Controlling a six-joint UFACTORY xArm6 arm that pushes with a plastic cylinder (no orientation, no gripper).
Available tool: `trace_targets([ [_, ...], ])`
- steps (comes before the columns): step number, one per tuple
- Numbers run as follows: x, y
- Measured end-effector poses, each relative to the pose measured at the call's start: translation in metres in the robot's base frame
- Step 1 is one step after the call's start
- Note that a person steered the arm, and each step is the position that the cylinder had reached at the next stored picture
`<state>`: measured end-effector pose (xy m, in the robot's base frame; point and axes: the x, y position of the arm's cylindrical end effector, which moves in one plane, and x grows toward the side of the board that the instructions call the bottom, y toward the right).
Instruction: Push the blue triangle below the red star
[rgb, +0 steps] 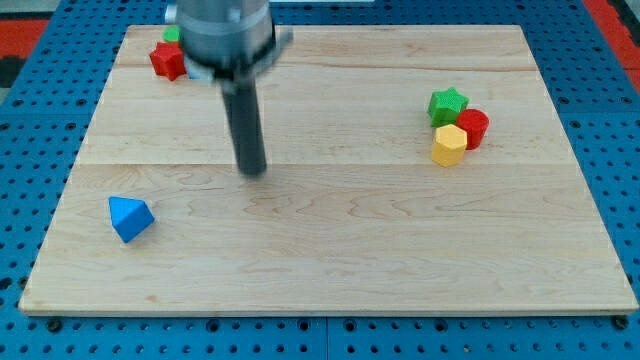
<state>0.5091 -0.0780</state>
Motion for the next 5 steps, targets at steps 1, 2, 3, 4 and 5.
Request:
trace_targets([
  [1,0.047,-0.055],
  [2,0.029,-0.116],
  [3,0.012,-0.159],
  [4,0.016,-0.175],
  [5,-0.034,-0.179],
])
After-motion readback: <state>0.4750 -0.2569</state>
